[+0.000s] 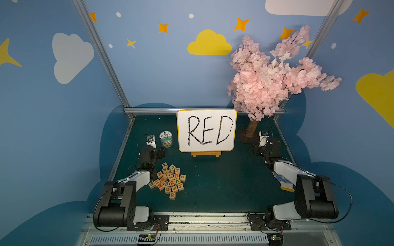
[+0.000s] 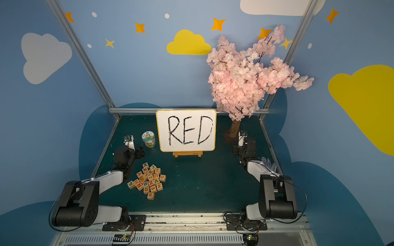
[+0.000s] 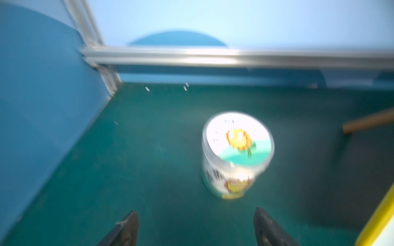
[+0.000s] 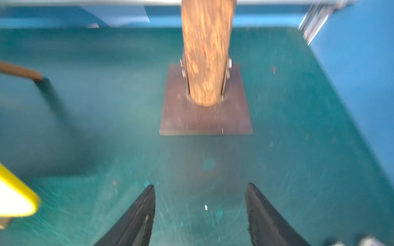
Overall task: Assemble the uppercase word "red" with letter blocks
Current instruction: Pick up the letter block from the center of the board.
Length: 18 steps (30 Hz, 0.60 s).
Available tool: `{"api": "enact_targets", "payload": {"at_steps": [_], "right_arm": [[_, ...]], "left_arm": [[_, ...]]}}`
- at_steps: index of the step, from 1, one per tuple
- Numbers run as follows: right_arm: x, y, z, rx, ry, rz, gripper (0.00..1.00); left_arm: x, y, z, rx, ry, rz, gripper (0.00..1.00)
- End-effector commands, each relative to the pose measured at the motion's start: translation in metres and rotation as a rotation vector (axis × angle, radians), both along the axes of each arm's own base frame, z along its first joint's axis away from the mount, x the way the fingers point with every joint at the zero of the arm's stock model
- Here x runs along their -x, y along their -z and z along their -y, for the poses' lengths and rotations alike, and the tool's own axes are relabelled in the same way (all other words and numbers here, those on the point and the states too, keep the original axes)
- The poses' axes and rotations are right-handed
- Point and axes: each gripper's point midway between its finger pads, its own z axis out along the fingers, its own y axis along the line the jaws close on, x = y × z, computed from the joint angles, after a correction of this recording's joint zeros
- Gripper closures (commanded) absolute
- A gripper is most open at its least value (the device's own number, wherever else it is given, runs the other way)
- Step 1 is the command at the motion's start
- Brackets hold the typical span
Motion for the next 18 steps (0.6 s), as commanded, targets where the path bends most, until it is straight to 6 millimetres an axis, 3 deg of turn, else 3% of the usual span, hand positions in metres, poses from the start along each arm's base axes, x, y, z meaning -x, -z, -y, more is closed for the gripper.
{"api": "enact_targets", "payload": {"at_steps": [1,5,11,18], "right_arm": [[0.014,-0.009,-0.020,0.097,-0.025,-0.078,0.33],[0.027,-0.035,-0.062,0.128,-0.132,-0.091,0.33],[0.069,-0.057,-0.135,0.099,-0.380,-0.114,0.34],[0.124,-0.071,-0.205,0.063,-0.683,-0.102,0.35]], "left_arm": [[0.013,-0.004,-0.014,0.021,-0.148,-0.080,0.20],[0.026,-0.025,0.000,0.053,-0.192,-0.124,0.20],[0.066,-0.053,0.038,0.188,-0.101,-0.187,0.20],[0.133,-0.054,0.038,0.289,-0.078,-0.290,0.19]]}}
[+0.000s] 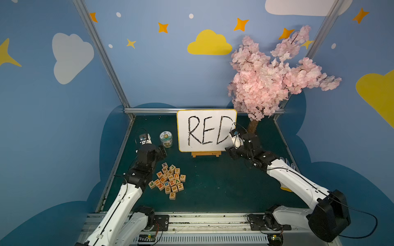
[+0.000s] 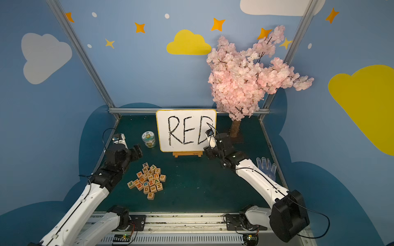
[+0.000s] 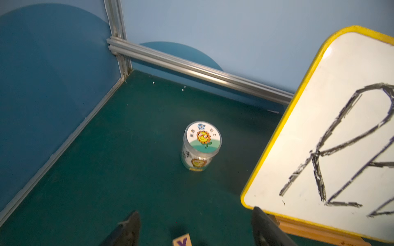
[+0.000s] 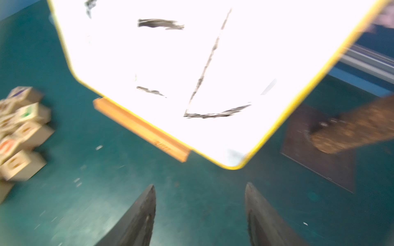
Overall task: Assemble the uppercase word "red" with letter blocks
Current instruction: Pick up the letter block from the center of the board.
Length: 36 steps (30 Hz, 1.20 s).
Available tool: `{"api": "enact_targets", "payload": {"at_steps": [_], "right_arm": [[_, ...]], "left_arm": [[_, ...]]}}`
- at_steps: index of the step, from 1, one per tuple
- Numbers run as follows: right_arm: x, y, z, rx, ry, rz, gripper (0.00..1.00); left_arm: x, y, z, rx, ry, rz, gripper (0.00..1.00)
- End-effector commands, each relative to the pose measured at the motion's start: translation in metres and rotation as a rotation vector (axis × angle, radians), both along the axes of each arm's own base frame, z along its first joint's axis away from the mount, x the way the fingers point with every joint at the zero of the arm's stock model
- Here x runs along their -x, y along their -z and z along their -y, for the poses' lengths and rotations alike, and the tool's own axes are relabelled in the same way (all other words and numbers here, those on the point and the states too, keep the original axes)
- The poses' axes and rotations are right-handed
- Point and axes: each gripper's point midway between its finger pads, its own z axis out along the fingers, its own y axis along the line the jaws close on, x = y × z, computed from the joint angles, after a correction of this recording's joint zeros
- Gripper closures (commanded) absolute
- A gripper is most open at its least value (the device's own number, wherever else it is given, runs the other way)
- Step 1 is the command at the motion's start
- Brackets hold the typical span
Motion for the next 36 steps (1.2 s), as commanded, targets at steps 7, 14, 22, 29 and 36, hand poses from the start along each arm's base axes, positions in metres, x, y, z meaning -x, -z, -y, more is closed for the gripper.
{"api": "enact_targets", "payload": {"at_steps": [7,14,22,29,36], "right_arm": [[0.087,-0.011,-0.089,-0.071,-0.423,-0.109,0.35],[0.145,0.013,-0.154,-0.044,-0.663,-0.223,0.40],[0.194,0.043,-0.206,-0.040,-0.834,-0.330,0.49],[0.221,0.073,-0.236,0.005,-0.892,-0.446,0.51],[0.235,0.094,-0.254,0.043,-0.929,-0.490,0.54]], "left_arm": [[0.089,0.038,0.004,0.191,-0.014,-0.285,0.19],[0.110,0.033,0.014,0.318,-0.009,-0.312,0.18],[0.136,0.044,0.029,0.519,-0.029,-0.364,0.19],[0.154,0.043,0.026,0.574,-0.046,-0.324,0.20],[0.162,0.049,0.024,0.574,-0.058,-0.342,0.20]]}}
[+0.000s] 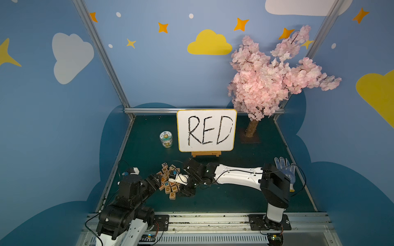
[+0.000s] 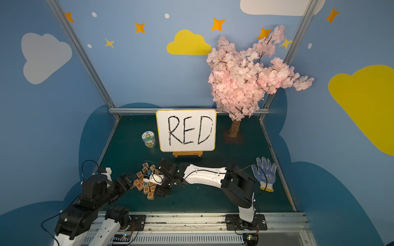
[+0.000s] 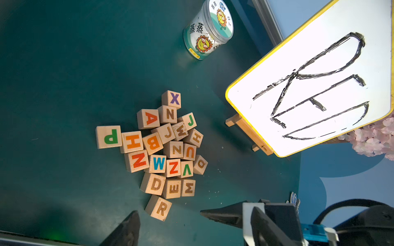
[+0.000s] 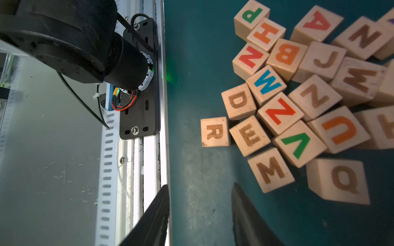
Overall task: Assemble the uppercase word "red" with letter blocks
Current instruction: Pick up the letter block from the center of the board.
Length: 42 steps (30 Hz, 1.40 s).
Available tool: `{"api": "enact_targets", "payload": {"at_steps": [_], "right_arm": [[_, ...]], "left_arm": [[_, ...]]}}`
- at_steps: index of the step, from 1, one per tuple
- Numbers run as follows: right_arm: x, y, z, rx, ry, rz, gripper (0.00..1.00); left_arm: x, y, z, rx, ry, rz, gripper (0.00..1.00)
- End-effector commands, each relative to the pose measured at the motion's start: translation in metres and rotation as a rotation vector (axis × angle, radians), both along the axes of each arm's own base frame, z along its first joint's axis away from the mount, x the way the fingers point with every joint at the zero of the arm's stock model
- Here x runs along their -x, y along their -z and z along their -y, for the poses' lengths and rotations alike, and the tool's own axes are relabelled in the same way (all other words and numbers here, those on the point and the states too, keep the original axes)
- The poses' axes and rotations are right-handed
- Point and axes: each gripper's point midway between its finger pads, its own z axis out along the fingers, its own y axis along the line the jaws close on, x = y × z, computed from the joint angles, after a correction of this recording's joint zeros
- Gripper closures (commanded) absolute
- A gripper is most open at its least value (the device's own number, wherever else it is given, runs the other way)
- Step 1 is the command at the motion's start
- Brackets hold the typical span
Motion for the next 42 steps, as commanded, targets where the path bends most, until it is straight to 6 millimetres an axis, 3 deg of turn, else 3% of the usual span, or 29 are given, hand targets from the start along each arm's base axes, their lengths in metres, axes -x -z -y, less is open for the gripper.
{"api": "enact_targets", "payload": {"at_steps": [1,10,17,42], "right_arm": [[0.009,0.001,-0.007,0.012,-0.023,-0.033,0.54],[0.019,0.017,-0.016,0.029,-0.059,-0.047,0.56],[0.017,0.029,-0.019,0.049,-0.071,-0.038,0.56],[0.005,0.048,-0.034,0.090,-0.046,-0.007,0.36]], "left_arm": [[0.010,0.013,-0.001,0.005,-0.009,-0.071,0.21],[0.018,0.010,-0.009,-0.017,-0.039,-0.081,0.21],[0.012,0.015,-0.009,-0.002,-0.057,-0.054,0.22],[0.008,0.013,-0.007,-0.001,-0.043,-0.038,0.22]]}}
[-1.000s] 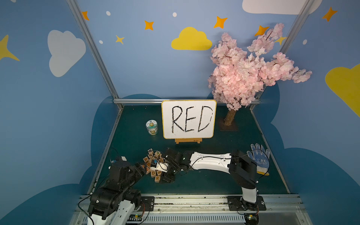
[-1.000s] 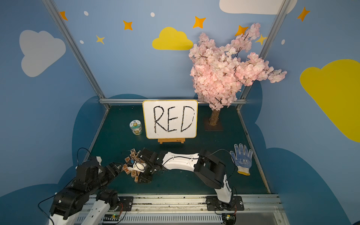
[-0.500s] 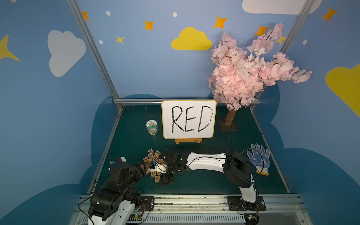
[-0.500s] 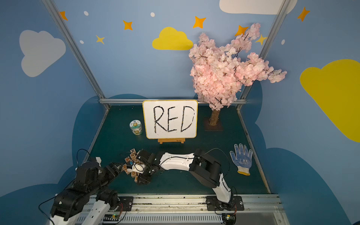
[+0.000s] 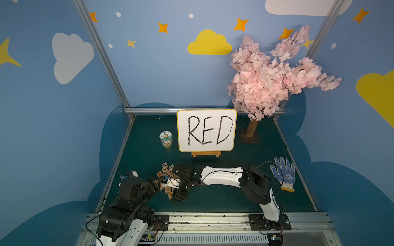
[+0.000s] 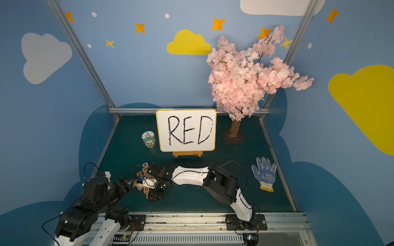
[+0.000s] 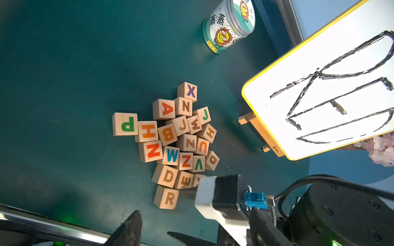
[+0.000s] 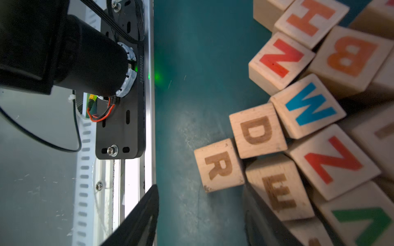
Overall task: Assemble the uppercase word "red" with letter blocks
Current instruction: Pick up the letter block from the center of the board.
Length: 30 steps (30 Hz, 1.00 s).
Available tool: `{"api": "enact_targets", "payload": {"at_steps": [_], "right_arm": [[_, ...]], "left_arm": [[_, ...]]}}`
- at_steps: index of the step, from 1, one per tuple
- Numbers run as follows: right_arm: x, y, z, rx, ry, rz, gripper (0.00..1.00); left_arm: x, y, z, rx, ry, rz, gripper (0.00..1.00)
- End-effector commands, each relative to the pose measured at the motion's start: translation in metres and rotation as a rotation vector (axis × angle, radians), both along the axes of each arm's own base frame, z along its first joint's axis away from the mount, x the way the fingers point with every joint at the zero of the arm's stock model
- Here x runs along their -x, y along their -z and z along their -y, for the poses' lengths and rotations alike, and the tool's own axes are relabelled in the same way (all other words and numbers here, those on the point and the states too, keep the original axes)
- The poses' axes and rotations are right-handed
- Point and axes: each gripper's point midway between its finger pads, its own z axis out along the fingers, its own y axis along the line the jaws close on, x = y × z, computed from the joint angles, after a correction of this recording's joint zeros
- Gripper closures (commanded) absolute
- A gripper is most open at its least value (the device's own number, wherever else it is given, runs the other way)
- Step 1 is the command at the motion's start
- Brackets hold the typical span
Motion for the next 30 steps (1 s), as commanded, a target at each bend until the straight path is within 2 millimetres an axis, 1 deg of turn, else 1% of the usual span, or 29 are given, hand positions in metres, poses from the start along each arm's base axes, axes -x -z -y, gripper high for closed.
{"api": "enact_targets", "payload": {"at_steps": [1,9,14,17,20,24,30], "right_arm": [[-0.001,0.007,-0.002,0.025,-0.006,0.014,0.35],[-0.004,0.013,-0.006,0.035,-0.016,0.032,0.29],[-0.005,0.020,-0.008,0.044,-0.024,0.043,0.29],[-0.006,0.023,-0.008,0.050,-0.025,0.048,0.33],[-0.008,0.025,-0.008,0.052,-0.023,0.047,0.39],[-0.008,0.026,-0.010,0.049,-0.022,0.049,0.51],[-0.009,0.025,-0.011,0.047,-0.020,0.053,0.60]], "left_arm": [[-0.002,0.000,-0.001,-0.003,-0.002,0.014,0.22],[-0.002,-0.001,0.000,-0.003,0.000,0.015,0.22],[-0.002,-0.001,-0.001,-0.005,0.000,0.015,0.22],[-0.002,-0.001,-0.001,-0.006,0.000,0.014,0.22],[-0.003,0.000,-0.001,-0.006,-0.001,0.011,0.22],[-0.003,0.000,-0.001,-0.006,-0.001,0.010,0.22],[-0.003,0.000,-0.001,-0.006,-0.002,0.008,0.22]]}}
